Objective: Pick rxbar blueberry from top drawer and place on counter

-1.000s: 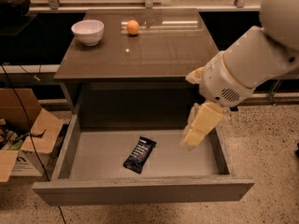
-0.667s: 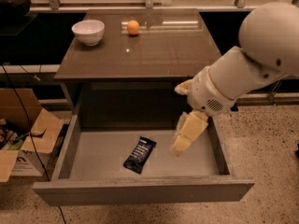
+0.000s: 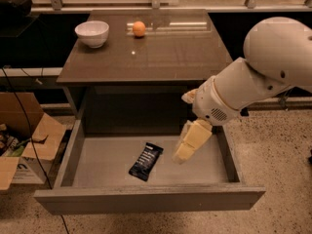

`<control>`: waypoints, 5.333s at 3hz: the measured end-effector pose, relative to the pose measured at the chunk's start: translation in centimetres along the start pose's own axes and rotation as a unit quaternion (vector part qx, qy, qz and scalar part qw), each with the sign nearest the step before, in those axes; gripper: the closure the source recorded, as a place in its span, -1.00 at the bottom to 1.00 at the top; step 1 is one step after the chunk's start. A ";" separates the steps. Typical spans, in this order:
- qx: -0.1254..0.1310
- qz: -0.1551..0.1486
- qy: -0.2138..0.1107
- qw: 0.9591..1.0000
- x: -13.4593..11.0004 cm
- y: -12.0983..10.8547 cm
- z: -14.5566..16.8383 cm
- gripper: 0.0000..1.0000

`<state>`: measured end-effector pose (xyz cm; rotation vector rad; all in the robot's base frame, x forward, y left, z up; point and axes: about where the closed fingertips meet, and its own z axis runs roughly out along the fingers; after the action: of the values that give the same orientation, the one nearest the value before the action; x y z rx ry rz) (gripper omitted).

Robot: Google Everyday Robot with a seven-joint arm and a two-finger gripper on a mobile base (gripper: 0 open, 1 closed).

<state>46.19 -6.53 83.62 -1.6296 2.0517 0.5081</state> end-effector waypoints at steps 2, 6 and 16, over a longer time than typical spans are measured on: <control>0.003 0.019 -0.062 0.998 0.4 -1.7 5.6 -1.00; -0.025 0.058 -0.118 0.991 2.3 -4.0 13.2 -1.00; 0.012 0.135 -0.103 0.985 5.8 -4.3 24.6 0.93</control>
Offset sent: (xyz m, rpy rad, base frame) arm 0.0409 0.0320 -0.0824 0.2222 -0.0141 -0.0712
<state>52.51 1.51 60.11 -1.2336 2.1214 0.7105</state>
